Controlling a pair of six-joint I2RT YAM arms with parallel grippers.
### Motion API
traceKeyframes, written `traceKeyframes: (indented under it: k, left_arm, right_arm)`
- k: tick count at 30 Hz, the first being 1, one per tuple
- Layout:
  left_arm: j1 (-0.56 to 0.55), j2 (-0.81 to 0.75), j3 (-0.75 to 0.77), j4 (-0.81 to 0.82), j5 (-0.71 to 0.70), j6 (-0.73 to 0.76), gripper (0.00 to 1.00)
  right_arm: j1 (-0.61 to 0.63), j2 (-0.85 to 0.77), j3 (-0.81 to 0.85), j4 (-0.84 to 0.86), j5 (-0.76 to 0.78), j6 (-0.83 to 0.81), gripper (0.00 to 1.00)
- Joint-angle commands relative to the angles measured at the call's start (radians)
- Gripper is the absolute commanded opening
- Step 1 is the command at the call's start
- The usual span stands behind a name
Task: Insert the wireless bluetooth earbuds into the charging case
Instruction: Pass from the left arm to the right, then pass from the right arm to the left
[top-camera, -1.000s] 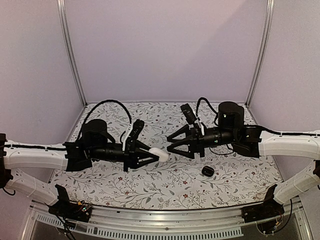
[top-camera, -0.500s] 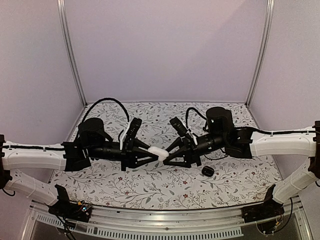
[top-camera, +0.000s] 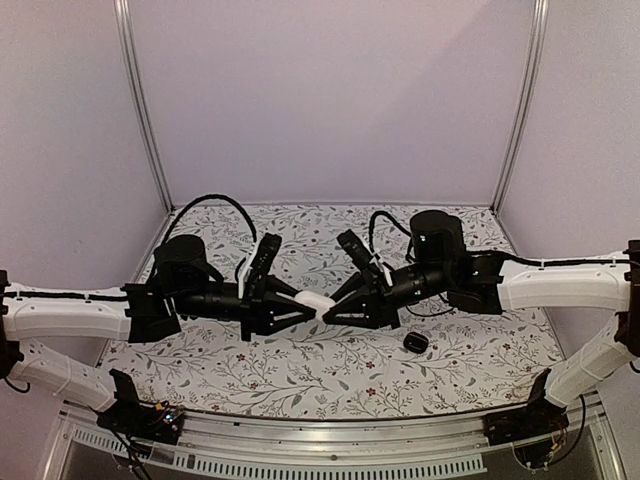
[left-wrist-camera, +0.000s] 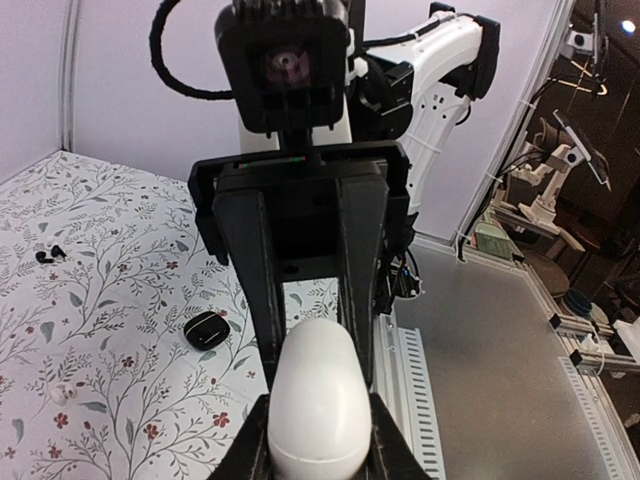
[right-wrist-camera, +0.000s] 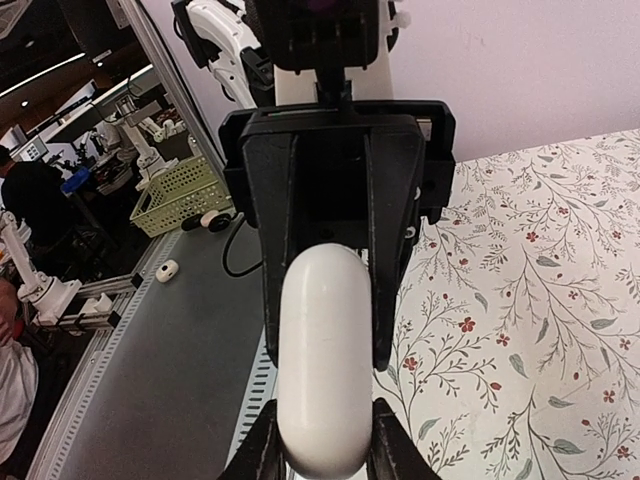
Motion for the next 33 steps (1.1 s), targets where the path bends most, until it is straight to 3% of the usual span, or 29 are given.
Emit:
traceKeyframes:
  k: [1,5,10,25,28,33]
  left_arm:
    - [0.009,-0.022,0.005,0.016,0.003,0.003,0.0]
    - [0.008,-0.023,0.0,0.007,-0.001,0.0,0.08]
    - [0.009,-0.023,-0.003,0.002,-0.008,-0.003,0.22]
    - [0.011,-0.041,-0.011,0.011,-0.031,-0.011,0.37]
    - [0.012,-0.047,-0.016,0.016,-0.032,-0.013,0.35]
    - [0.012,-0.051,-0.014,0.019,-0.027,-0.011,0.2]
  right_arm:
    - [0.007,0.017,0.024,0.012,-0.008,0.005,0.2]
    - [0.007,0.007,0.022,0.015,0.001,0.003,0.08]
    - [0.007,-0.009,0.01,0.035,0.009,0.014,0.0]
    - [0.006,-0.039,-0.017,0.067,0.019,0.032,0.0]
    - [0.006,-0.037,-0.017,0.065,0.017,0.033,0.0]
    - [0.007,-0.032,-0.018,0.065,0.013,0.032,0.0]
